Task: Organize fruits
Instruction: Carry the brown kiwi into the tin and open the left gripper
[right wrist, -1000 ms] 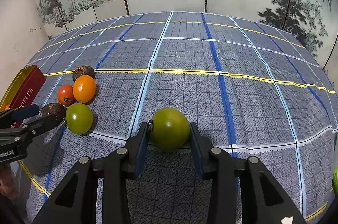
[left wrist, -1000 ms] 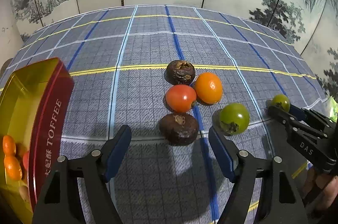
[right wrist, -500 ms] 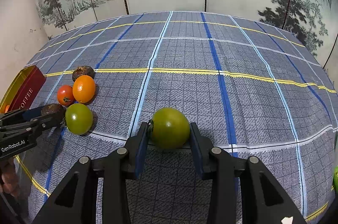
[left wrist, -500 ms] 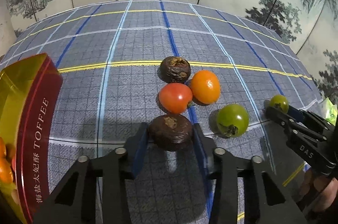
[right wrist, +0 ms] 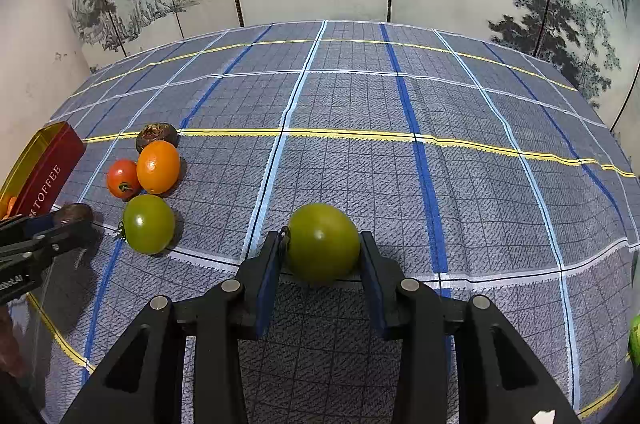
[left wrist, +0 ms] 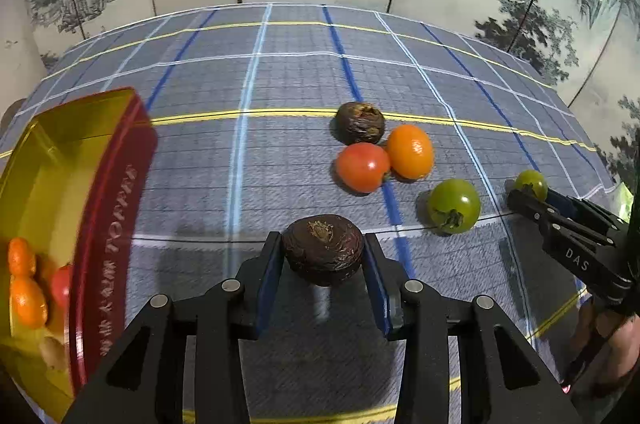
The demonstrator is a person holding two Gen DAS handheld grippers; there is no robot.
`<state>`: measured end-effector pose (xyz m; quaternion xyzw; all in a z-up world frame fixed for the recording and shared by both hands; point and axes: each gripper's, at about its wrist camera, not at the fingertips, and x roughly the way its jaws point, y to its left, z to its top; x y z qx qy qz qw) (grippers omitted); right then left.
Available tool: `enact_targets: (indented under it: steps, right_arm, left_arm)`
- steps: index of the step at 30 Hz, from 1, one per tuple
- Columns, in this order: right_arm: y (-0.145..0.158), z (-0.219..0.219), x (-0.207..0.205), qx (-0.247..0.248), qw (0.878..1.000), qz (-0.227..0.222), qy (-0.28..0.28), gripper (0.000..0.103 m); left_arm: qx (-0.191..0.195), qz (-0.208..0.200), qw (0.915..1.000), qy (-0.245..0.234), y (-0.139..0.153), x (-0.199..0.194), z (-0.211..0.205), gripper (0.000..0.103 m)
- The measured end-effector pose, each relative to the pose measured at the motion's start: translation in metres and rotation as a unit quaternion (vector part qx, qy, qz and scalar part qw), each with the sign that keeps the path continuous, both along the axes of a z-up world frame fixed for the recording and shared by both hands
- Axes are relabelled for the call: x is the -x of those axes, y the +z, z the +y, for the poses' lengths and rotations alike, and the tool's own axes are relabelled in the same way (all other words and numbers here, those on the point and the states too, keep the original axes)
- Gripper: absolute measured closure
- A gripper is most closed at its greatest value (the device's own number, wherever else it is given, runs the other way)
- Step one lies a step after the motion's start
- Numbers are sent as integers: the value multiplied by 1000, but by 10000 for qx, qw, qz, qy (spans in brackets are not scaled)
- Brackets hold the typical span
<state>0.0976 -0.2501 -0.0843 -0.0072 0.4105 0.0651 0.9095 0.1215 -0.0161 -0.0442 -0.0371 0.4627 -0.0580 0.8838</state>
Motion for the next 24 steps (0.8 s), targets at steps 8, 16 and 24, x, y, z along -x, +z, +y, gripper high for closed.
enact_targets:
  steps: [8,16,24]
  right_arm:
    - [0,0,0,21,10000,1,-3,67]
    - [0,0,0,30,10000,1,-3,67]
    - [1,1,0,61,10000,5,-2,67]
  left_arm:
    - [38,-267,9995,135,27,15,26,62]
    - [-41,-604,9966,555,56,29,79,62]
    - [-212,-547,9902,1268,48,33,140,62]
